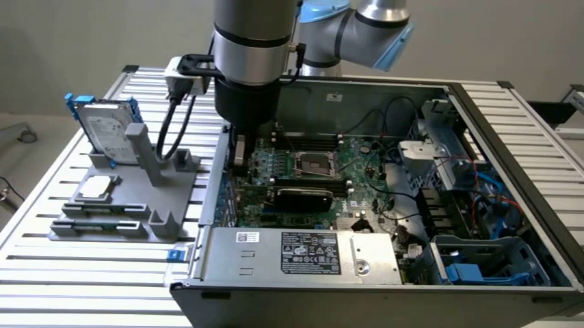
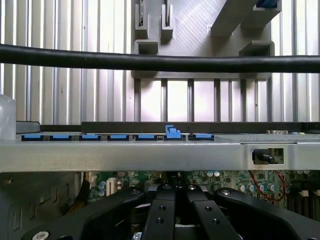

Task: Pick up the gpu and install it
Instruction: 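Press down on the gpu until it lock into place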

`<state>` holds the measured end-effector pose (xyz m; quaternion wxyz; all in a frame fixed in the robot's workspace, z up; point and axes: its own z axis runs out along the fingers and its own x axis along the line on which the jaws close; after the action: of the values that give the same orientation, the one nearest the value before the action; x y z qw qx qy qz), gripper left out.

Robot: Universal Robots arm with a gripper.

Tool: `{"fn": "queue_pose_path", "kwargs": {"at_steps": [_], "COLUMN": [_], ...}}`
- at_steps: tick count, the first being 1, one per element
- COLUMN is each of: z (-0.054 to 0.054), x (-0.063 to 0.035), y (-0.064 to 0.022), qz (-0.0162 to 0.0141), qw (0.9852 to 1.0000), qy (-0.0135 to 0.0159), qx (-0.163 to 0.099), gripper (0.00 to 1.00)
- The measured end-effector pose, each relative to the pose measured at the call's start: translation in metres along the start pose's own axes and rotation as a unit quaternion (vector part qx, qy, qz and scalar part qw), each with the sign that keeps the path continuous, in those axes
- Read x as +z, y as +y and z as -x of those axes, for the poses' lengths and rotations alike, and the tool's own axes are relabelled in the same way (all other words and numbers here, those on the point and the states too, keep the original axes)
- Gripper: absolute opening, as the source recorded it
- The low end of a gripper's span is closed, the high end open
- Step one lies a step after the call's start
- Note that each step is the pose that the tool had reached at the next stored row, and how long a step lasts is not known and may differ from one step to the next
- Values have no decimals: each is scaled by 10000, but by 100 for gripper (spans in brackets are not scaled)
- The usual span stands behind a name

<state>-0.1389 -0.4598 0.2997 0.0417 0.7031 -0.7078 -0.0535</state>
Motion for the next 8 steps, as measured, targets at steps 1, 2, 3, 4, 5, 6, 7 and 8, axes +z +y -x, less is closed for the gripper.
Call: {"fn": "queue_pose_path", "kwargs": {"at_steps": [1, 2, 3, 4, 5, 6, 7, 8], "z": [1, 4, 5, 7, 9, 9, 10, 11], "x": [-1, -1, -2, -1, -2, -1, -1, -1], "y": [0, 0, 0, 0, 0, 1, 1, 1], "qz": [10, 18, 24, 30, 35, 39, 43, 45], "qw": [10000, 10000, 10000, 10000, 10000, 10000, 10000, 10000], "qy": [2, 4, 7, 10, 13, 15, 18, 21], "qx": [1, 2, 4, 5, 6, 8, 9, 10], "gripper": [11, 11, 11, 11, 11, 11, 11, 11]}}
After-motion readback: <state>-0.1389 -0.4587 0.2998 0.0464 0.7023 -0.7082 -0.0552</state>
